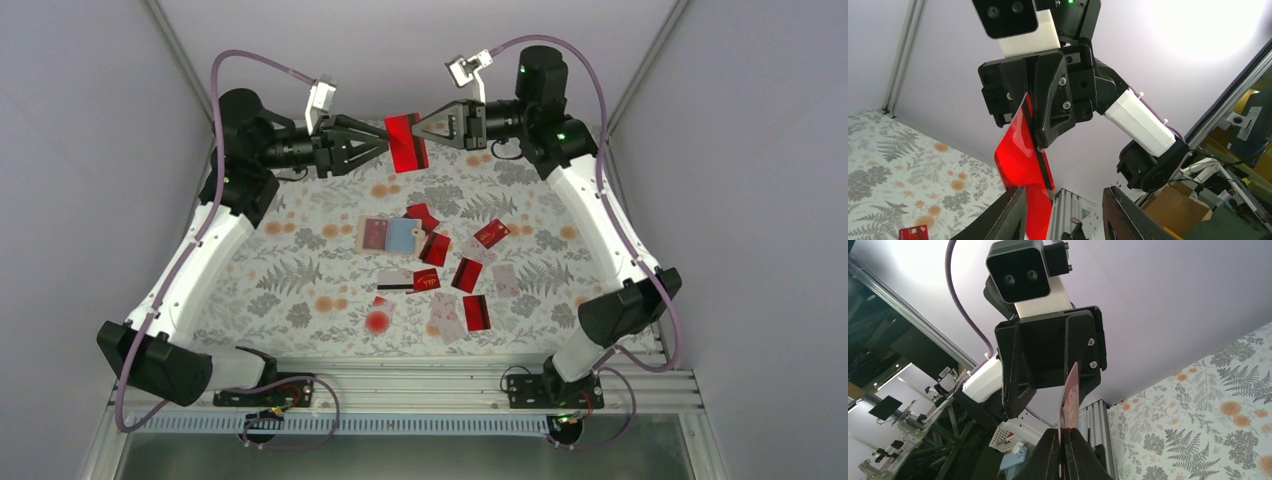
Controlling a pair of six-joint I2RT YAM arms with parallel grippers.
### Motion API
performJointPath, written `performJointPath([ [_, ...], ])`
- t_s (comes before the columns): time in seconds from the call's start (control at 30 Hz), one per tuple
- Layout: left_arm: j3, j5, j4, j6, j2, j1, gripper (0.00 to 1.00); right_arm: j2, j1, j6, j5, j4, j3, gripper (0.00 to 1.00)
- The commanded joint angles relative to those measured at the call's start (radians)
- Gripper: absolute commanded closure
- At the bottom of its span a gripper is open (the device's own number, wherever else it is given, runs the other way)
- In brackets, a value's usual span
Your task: Put the credit cards into the card holder
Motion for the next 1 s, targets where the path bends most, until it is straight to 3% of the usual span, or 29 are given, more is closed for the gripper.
performJointPath([
  [0.0,0.036,-0.009,-0.077,0.023,0.007,0.004,0.56,0.008,0.014,0.014,-0.004,0.009,0.053,0.96],
  [0.17,0.036,-0.066,-0.117,0.037,-0.024,0.004,0.44,0.006,0.015,0.043,0.048,0.026,0.074,0.96],
  [0.23,0.027,-0.088,-0.127,0.042,-0.037,0.004,0.43,0.008,0.016,0.061,0.051,0.047,0.076,0.96],
  [0.67,-0.019,-0.056,-0.039,0.008,-0.018,-0.006,0.52,0.045,0.049,0.086,0.075,0.084,0.091,0.96],
  [0.77,-0.049,-0.05,-0.005,-0.008,-0.011,-0.021,0.6,0.053,0.056,0.09,0.087,0.095,0.09,0.96],
  [0.97,-0.058,-0.059,0.048,-0.041,-0.011,-0.03,0.96,0.057,0.059,0.099,0.109,0.117,0.09,0.96],
])
